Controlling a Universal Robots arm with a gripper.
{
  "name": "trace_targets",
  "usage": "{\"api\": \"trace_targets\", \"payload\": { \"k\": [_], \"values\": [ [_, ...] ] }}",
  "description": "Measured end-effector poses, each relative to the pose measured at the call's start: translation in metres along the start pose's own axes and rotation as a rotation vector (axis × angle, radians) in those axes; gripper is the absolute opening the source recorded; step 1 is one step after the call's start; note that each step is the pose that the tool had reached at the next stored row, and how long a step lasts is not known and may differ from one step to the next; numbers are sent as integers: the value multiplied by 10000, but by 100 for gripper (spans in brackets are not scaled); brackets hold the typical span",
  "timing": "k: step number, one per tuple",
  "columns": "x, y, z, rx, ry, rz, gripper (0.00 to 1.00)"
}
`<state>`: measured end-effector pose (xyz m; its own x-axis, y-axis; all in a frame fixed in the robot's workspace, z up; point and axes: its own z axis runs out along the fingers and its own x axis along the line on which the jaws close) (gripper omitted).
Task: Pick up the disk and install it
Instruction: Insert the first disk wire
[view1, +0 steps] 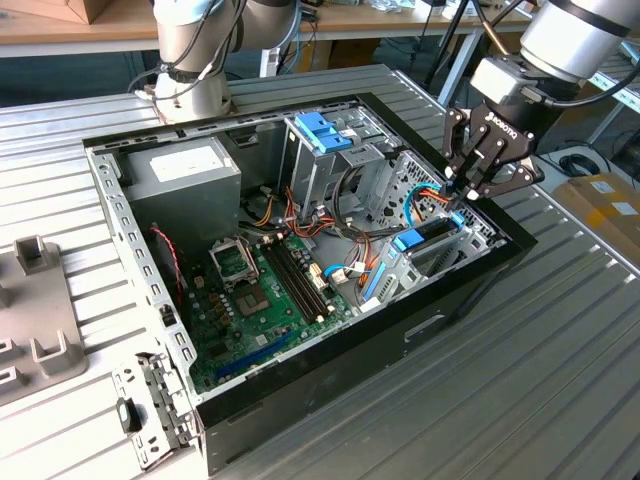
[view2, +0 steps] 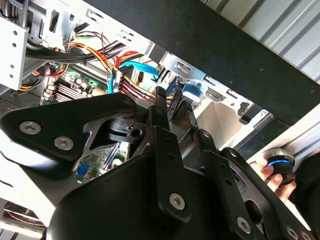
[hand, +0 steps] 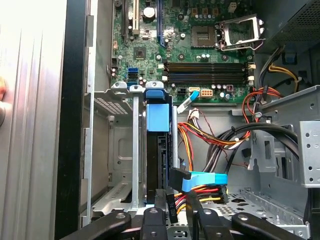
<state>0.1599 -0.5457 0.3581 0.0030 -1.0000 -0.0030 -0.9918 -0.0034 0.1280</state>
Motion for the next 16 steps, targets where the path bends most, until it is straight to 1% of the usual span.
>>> {"api": "trace_targets", "payload": {
  "k": [5, 6, 7, 16],
  "values": [
    [0, 0, 0, 0, -1, 4, 30],
    [0, 0, 0, 0, -1, 5, 22],
    [0, 0, 0, 0, -2, 6, 16],
    [0, 0, 0, 0, -2, 13, 16]
  ]
}}
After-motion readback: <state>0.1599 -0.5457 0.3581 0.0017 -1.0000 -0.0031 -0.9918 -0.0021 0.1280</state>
